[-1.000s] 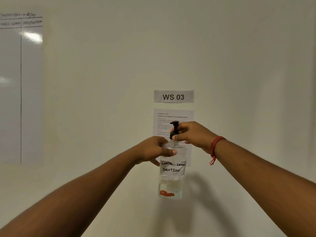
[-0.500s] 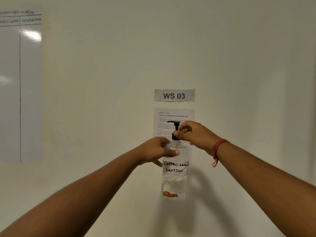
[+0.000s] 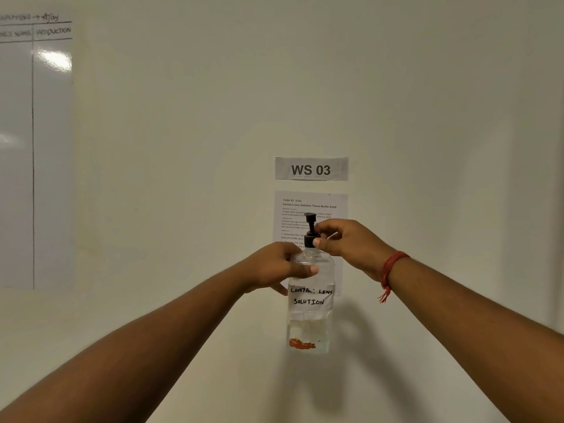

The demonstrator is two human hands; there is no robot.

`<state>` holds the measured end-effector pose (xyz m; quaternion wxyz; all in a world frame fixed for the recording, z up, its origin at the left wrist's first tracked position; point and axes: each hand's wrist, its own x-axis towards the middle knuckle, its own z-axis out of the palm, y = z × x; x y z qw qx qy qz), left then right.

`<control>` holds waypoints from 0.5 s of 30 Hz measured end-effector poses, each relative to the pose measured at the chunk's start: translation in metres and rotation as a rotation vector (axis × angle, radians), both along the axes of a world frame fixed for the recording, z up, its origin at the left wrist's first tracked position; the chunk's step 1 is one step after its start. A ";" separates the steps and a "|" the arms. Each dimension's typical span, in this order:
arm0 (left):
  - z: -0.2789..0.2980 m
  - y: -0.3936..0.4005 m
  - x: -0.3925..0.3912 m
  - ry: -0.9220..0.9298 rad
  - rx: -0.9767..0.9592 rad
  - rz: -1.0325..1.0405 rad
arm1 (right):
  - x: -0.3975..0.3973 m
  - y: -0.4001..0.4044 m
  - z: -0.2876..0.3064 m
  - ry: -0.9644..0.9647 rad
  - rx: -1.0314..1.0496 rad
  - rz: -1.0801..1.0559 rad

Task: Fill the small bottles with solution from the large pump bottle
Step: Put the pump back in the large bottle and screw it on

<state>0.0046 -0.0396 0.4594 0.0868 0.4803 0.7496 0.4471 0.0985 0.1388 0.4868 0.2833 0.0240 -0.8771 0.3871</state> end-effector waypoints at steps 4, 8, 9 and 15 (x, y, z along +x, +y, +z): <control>-0.001 0.000 -0.001 0.009 0.002 0.000 | -0.006 -0.002 -0.003 0.024 -0.069 -0.020; -0.001 0.001 -0.001 0.002 -0.002 -0.004 | -0.008 -0.005 -0.005 0.036 -0.067 -0.035; -0.001 0.001 -0.001 -0.003 0.000 -0.002 | -0.009 -0.003 -0.004 0.034 -0.070 -0.039; -0.001 0.000 -0.003 -0.004 0.000 0.010 | -0.003 0.006 0.001 -0.025 -0.123 0.080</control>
